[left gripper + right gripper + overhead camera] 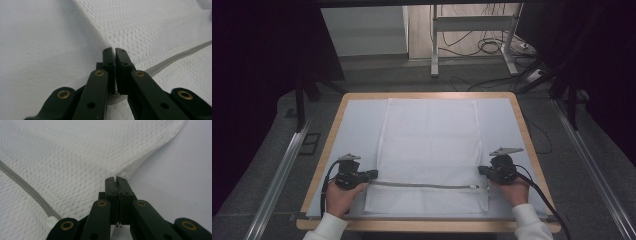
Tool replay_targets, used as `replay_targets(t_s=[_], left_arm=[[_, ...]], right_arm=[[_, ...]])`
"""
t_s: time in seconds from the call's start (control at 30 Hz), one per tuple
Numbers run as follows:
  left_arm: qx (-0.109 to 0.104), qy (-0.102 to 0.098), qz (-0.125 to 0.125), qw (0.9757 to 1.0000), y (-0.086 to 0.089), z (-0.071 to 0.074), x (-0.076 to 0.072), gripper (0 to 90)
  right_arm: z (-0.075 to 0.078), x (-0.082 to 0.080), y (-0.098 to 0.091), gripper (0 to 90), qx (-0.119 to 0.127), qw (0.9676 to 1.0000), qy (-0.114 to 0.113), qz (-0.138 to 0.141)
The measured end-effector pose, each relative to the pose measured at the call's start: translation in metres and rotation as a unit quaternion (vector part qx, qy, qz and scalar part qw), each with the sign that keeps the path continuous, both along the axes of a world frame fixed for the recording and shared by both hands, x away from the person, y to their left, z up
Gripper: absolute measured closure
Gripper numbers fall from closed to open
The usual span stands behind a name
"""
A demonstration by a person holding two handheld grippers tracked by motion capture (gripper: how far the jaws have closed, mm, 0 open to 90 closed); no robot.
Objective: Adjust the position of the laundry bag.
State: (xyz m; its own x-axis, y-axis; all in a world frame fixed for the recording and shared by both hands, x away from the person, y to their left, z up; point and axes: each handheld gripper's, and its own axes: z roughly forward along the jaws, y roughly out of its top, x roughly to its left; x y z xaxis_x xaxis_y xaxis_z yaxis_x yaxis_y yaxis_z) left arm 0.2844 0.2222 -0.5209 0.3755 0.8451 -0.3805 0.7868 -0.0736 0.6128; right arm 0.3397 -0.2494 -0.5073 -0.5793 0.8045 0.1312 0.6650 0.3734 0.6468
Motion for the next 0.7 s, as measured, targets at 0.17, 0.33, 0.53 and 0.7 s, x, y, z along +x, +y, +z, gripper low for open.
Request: replay_targets(t_s=[0.17, 0.33, 0.53, 0.7], left_arm=[[0.003, 0.003, 0.000, 1.0000, 0.001, -0.002, 0.000, 87.0], [0.021, -0.014, -0.007, 0.9997, -0.002, -0.003, -0.001, 67.1], [0.034, -0.049, 0.006, 0.9982, -0.003, 0.004, 0.001, 42.3], [0.055, -0.068, -0.012, 0.9961, -0.015, 0.013, -0.002, 35.4]], right_arm=[[-0.001, 0.000, 0.001, 87.6, 0.000, 1.0000, 0.003, 0.001], [-0.001, 0.000, 0.001, 83.4, -0.009, 1.0000, 0.000, 0.001], [0.005, -0.001, -0.004, 42.7, -0.016, 0.9995, -0.023, -0.017], [0.011, -0.002, -0.011, 29.9, 0.003, 0.9984, -0.043, -0.035]])
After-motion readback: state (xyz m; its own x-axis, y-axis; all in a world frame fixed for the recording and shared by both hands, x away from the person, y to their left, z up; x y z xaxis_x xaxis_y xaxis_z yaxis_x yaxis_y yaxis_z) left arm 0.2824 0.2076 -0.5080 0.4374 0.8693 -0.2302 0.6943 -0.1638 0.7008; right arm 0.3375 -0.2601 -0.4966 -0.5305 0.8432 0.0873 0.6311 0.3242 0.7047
